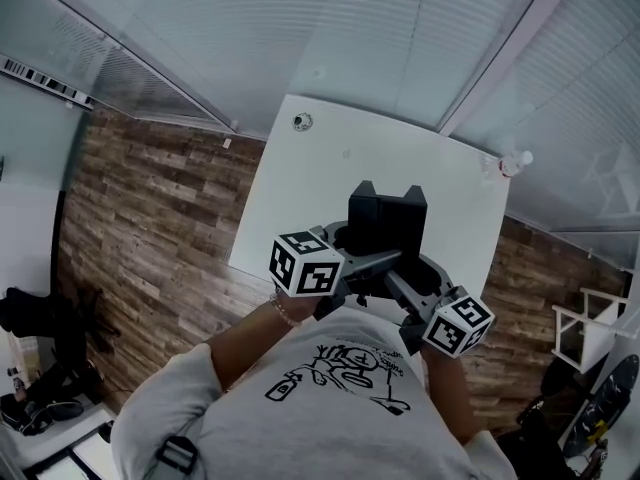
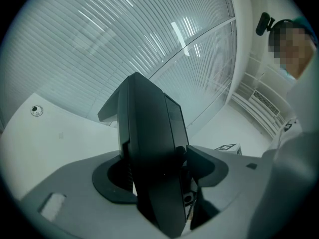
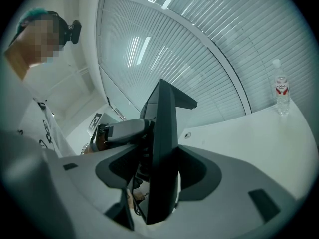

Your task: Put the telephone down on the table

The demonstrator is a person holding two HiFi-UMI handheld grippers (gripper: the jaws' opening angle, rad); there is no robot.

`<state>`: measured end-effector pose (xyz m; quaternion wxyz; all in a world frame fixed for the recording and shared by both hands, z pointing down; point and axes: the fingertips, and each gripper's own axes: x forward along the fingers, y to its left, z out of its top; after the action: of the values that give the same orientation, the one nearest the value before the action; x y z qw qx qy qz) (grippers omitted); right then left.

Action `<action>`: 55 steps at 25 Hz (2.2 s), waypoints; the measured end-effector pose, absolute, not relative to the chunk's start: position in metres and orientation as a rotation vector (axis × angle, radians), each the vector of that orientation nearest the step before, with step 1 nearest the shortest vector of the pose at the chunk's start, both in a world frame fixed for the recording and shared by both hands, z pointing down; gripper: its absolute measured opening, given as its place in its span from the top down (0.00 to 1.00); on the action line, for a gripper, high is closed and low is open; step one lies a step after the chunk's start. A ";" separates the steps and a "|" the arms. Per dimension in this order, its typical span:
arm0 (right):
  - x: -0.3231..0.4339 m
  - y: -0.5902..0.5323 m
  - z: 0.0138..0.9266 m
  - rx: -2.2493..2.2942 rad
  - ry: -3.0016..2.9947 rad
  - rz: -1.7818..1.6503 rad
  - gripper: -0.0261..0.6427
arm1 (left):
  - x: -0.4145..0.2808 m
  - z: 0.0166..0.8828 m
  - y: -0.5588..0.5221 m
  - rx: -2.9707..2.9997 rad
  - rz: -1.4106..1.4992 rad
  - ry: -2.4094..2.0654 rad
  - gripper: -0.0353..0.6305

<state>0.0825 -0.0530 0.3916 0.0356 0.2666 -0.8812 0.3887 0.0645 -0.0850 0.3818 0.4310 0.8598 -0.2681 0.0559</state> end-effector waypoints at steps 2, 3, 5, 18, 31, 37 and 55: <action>0.082 -0.052 0.394 0.831 -2.696 1.200 0.63 | 0.064 0.384 -0.084 2.146 0.141 -0.659 0.48; 0.082 -0.051 0.395 0.837 -2.692 1.201 0.63 | 0.065 0.385 -0.083 2.149 0.143 -0.655 0.48; 0.082 -0.048 0.399 0.842 -2.687 1.202 0.63 | 0.065 0.389 -0.081 2.151 0.149 -0.648 0.48; 0.087 -0.045 0.427 0.876 -2.636 1.225 0.63 | 0.071 0.418 -0.078 2.143 0.154 -0.607 0.48; 0.084 -0.049 0.474 0.902 -2.587 1.272 0.63 | 0.070 0.465 -0.083 2.131 0.178 -0.570 0.48; 0.082 -0.055 0.502 0.913 -2.563 1.320 0.63 | 0.068 0.492 -0.089 2.127 0.214 -0.552 0.48; 0.076 -0.079 0.560 0.964 -2.485 1.395 0.62 | 0.064 0.555 -0.114 2.074 0.239 -0.498 0.48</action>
<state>0.0759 -0.0789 0.5601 0.0666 0.3199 -0.8241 0.4627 0.0640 -0.1136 0.5548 0.4776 0.8490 -0.2039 0.0977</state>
